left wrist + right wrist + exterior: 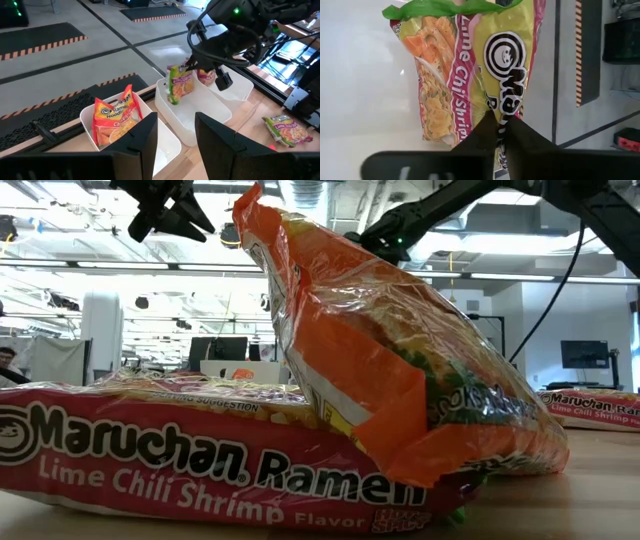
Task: Sort Maruchan noodles
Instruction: Put the green noodle pack into the center white bin, then put the red noodle pack into the right white bin
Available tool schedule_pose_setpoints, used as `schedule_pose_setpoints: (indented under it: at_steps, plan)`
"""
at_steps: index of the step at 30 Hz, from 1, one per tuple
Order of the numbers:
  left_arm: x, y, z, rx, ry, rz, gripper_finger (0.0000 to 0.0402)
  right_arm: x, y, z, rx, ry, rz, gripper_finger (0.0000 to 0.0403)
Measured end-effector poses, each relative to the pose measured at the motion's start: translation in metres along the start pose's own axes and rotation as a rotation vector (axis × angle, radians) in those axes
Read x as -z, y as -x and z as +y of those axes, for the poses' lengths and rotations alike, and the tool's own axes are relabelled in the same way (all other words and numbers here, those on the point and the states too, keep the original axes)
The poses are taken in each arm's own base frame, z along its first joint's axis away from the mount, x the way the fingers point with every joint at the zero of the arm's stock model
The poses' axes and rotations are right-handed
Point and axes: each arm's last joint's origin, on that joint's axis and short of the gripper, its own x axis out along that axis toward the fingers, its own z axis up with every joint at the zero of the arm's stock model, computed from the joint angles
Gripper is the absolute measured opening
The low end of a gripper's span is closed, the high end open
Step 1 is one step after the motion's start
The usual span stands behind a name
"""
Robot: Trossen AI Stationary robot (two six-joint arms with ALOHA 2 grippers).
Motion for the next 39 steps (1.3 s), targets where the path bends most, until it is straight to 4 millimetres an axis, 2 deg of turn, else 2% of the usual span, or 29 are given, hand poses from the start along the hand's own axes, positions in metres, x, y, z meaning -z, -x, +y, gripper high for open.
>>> schedule_pose_setpoints:
  at_steps: [11,19,25,31,39]
  plan:
    - [0.0,0.0,0.0,0.0,-0.018,0.001,0.0116,0.0,0.0,-0.002,0.035,0.018,0.01,0.0129]
    - [0.0,0.0,0.0,0.009,-0.018,0.004,0.0116,0.0,0.003,-0.003,0.144,0.036,0.096,0.018]
    - [0.002,0.0,0.0,0.017,-0.022,0.025,0.0116,-0.003,0.029,-0.01,0.167,0.035,0.068,0.0181]
    - [0.001,0.0,0.002,-0.064,-0.058,-0.001,0.0116,-0.012,0.057,-0.023,0.205,-0.079,0.003,0.0176]
    - [0.005,0.0,0.002,-0.005,-0.006,0.06,0.0122,-0.01,0.082,-0.029,0.156,-0.159,0.057,0.0175]
